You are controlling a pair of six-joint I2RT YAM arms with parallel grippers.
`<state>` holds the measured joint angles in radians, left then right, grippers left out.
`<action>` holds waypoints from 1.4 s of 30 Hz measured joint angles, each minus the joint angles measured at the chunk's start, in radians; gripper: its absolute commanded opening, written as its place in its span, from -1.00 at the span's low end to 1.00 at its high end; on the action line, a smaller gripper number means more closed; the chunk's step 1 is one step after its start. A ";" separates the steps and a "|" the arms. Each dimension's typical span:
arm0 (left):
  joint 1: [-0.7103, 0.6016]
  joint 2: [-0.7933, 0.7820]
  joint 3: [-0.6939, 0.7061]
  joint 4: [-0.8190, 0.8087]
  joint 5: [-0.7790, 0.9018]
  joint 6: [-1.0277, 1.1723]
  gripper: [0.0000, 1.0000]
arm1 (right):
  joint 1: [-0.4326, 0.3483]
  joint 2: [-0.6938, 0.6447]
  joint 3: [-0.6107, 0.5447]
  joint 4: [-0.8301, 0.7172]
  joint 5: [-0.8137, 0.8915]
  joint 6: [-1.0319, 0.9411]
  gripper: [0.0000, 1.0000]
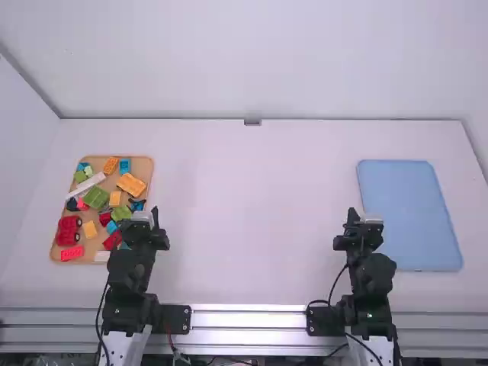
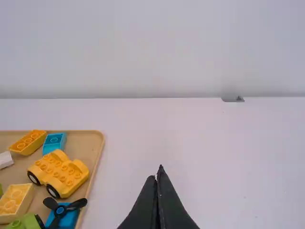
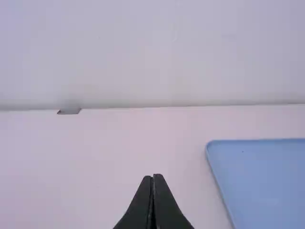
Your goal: Assemble lego blocks to make yellow taxi
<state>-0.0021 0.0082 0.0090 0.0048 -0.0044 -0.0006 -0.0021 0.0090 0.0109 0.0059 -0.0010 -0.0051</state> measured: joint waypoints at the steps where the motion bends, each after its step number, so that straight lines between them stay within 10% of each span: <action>1: 0.000 0.000 0.000 0.001 0.000 0.000 -0.99 | 0.000 0.000 0.000 0.002 0.000 -0.001 -0.99; 17: 0.000 0.089 0.048 -0.037 -0.018 -0.001 -0.77 | 0.000 0.130 0.081 -0.059 -0.038 -0.039 -0.77; 42: 0.010 0.689 0.585 -0.211 -0.205 -0.110 0.14 | 0.167 1.039 0.960 -0.365 -0.416 -0.375 0.14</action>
<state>0.0074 0.6971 0.5941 -0.2066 -0.2096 -0.1108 0.1650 1.0481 0.9707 -0.3588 -0.4168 -0.3798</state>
